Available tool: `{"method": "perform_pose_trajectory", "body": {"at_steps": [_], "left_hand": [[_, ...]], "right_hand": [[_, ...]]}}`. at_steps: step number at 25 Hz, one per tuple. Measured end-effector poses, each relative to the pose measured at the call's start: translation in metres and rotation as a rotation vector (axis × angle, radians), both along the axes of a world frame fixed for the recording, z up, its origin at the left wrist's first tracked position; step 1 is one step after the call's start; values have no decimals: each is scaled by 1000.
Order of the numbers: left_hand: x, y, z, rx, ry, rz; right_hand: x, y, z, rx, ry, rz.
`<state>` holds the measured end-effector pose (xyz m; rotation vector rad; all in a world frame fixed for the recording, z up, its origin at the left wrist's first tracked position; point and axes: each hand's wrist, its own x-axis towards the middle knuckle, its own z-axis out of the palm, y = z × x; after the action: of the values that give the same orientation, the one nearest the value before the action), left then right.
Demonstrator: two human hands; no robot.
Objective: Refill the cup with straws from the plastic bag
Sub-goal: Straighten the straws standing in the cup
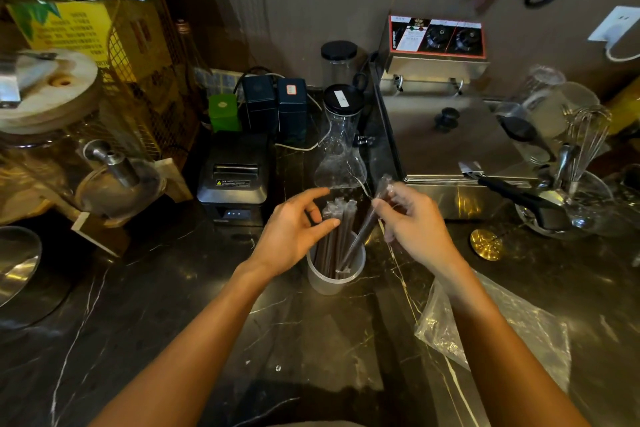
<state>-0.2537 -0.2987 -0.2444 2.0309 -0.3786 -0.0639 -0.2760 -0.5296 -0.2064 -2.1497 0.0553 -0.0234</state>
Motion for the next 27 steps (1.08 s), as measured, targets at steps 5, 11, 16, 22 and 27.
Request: {"method": "perform_pose_trajectory", "body": {"at_steps": [5, 11, 16, 22, 27], "left_hand": [[0, 1, 10, -55, -79, -69], [2, 4, 38, -253, 17, -265], [-1, -4, 61, -356, -54, -265], [-7, -13, 61, -254, -126, -280], [-7, -7, 32, -206, -34, -137]], "right_hand": [[4, -1, 27, 229, -51, -88], [7, 0, 37, 899, 221, -217], [-3, 22, 15, 1008, 508, -264], [-20, 33, 2, 824, 667, -182], [-30, 26, -2, 441, 292, -140]]}}
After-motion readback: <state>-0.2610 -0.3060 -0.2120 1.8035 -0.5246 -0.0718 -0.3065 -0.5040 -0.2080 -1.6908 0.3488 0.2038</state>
